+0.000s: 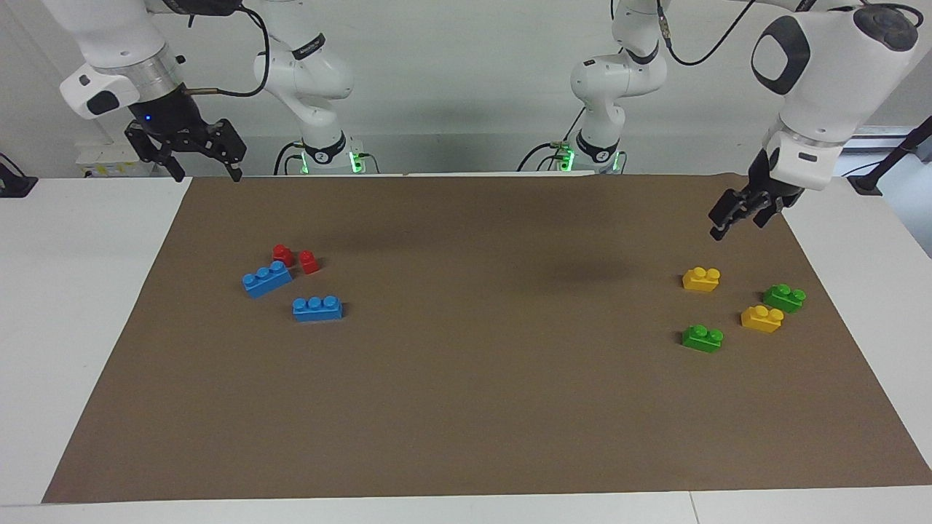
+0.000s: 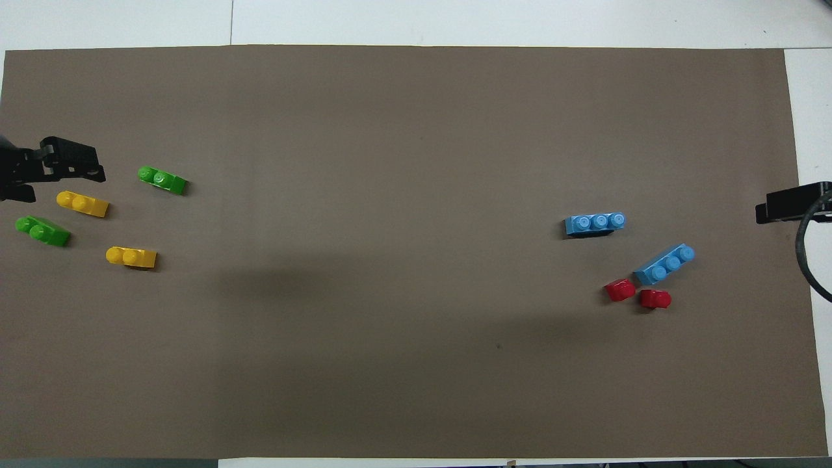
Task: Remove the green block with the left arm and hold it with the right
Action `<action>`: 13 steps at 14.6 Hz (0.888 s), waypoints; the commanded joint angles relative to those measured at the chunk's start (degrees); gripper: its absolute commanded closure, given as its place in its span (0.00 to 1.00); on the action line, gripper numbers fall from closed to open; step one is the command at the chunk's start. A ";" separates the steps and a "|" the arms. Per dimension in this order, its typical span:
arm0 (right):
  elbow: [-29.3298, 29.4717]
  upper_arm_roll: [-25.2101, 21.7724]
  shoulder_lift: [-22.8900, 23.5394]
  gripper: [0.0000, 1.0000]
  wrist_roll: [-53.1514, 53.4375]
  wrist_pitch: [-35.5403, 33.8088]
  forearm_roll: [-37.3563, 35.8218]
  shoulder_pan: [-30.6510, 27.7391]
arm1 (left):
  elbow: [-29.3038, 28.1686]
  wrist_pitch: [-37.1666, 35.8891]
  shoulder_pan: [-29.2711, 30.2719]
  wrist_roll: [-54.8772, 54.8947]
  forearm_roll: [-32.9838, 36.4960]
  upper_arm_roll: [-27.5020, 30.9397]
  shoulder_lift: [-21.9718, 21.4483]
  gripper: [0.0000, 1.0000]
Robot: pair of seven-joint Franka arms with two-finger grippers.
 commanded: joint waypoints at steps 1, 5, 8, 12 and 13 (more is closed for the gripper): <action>-0.40 0.53 -0.49 0.00 0.66 0.51 -1.15 -0.69 | -0.92 -4.40 -0.54 6.78 0.75 -0.21 -3.44 0.00; -0.58 0.53 -0.58 0.00 0.31 0.43 -1.23 -0.69 | -1.19 -7.84 -0.54 11.64 0.75 -0.21 -5.47 0.00; -1.63 0.53 -1.19 0.00 0.31 0.51 -1.32 -0.69 | -1.28 -7.85 -0.54 11.38 0.66 -0.21 -5.73 0.00; -1.63 0.53 -1.28 0.00 0.40 0.51 -1.32 -0.69 | -1.28 -7.93 -0.54 11.29 0.49 -0.30 -5.74 0.00; -1.63 0.53 -1.19 0.00 0.48 0.51 -1.32 -0.69 | -1.28 -7.94 -0.54 11.29 0.49 -0.30 -5.74 0.00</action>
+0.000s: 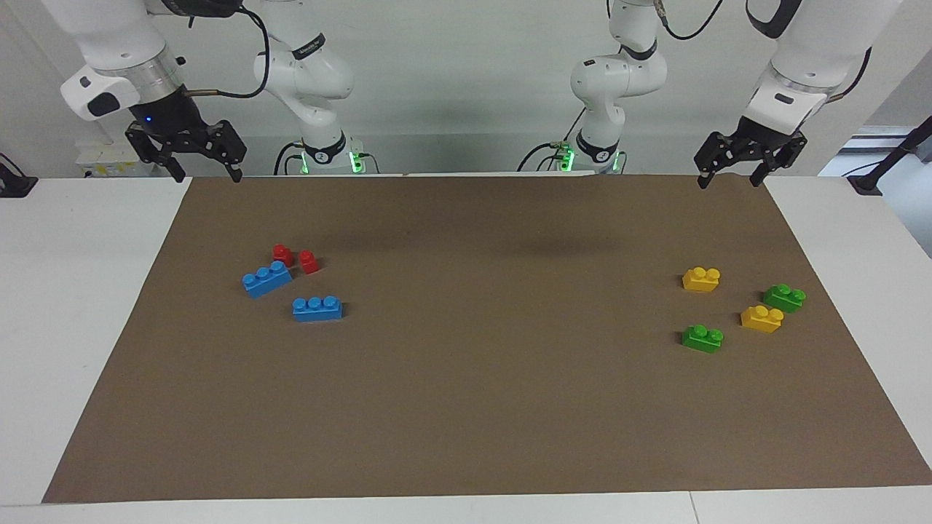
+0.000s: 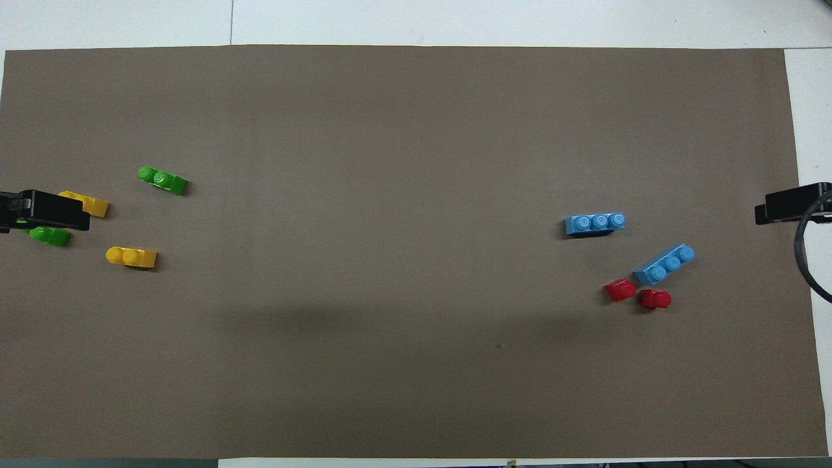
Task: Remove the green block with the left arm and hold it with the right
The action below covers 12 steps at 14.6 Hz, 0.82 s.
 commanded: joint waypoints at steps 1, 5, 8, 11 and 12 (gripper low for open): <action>-1.37 0.54 -1.19 0.00 0.48 0.52 -1.32 -0.68 | -1.02 -0.63 -0.52 0.75 0.49 0.16 -1.22 0.00; -1.37 0.54 -1.19 0.00 0.13 0.61 -1.32 -0.77 | -1.19 -0.37 -0.43 0.66 0.14 0.25 -1.22 0.00; -1.37 0.45 -1.19 0.00 -2.50 0.61 -1.32 -0.86 | -1.37 -0.37 -0.43 0.75 0.14 0.16 -1.22 0.00; -1.37 0.45 -1.19 0.00 -2.42 0.52 -1.41 -0.86 | -1.37 -0.28 -0.43 0.75 0.22 0.25 -1.22 0.00; -1.29 0.45 -1.19 0.00 -2.42 0.52 -1.41 -0.86 | -1.37 -0.28 -0.43 0.75 0.14 0.25 -1.22 0.00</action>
